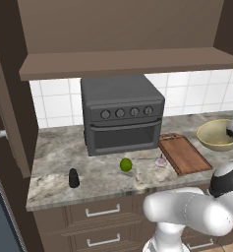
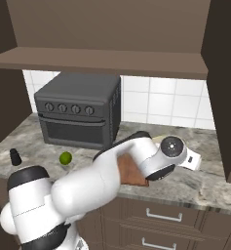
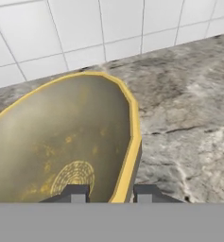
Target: Open the cabinet. Place the bowl and condiment on the counter. Then place the lime and garlic on the cutting board.
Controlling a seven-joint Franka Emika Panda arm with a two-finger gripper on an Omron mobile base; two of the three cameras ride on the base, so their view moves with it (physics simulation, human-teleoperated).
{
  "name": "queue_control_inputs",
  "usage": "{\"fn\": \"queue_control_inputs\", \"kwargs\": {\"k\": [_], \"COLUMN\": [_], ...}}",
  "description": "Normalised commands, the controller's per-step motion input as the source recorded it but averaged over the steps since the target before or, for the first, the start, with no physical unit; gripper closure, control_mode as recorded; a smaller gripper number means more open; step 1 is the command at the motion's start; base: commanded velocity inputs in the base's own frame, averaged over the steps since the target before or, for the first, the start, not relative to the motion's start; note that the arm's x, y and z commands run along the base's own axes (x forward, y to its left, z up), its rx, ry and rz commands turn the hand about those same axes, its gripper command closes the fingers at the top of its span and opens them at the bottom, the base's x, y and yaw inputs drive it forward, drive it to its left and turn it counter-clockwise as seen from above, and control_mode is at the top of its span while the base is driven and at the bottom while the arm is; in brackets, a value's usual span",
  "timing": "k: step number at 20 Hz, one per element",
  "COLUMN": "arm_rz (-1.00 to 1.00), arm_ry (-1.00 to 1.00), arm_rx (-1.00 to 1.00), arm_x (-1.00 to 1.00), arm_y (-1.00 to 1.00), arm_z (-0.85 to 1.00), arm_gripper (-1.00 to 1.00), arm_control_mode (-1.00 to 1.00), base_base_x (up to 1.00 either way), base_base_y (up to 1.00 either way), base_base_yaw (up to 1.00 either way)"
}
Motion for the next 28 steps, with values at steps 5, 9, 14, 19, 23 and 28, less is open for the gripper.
{"fn": "queue_control_inputs", "kwargs": {"k": [5, 9, 14, 19, 23, 28], "arm_rz": [-0.07, -0.06, -0.06, -0.06, -0.06, -0.05], "arm_ry": [-0.04, -0.04, -0.05, -0.06, -0.04, -0.03], "arm_rx": [0.05, 0.07, 0.07, 0.03, 0.02, 0.01], "arm_x": [0.14, 0.13, 0.17, 0.19, 0.14, 0.09], "arm_y": [-0.17, -0.17, -0.15, -0.14, -0.10, -0.05], "arm_z": [-0.29, -0.27, -0.28, -0.29, -0.30, -0.28], "arm_gripper": [1.00, 1.00, 1.00, 1.00, 1.00, 1.00], "arm_control_mode": [-1.00, -1.00, -1.00, -1.00, -1.00, -1.00], "base_base_x": [0.00, 0.00, 0.00, 0.00, 0.00, 0.00], "base_base_y": [0.00, 0.00, 0.00, 0.00, 0.00, 0.00], "base_base_yaw": [0.00, 0.00, 0.00, 0.00, 0.00, 0.00]}}
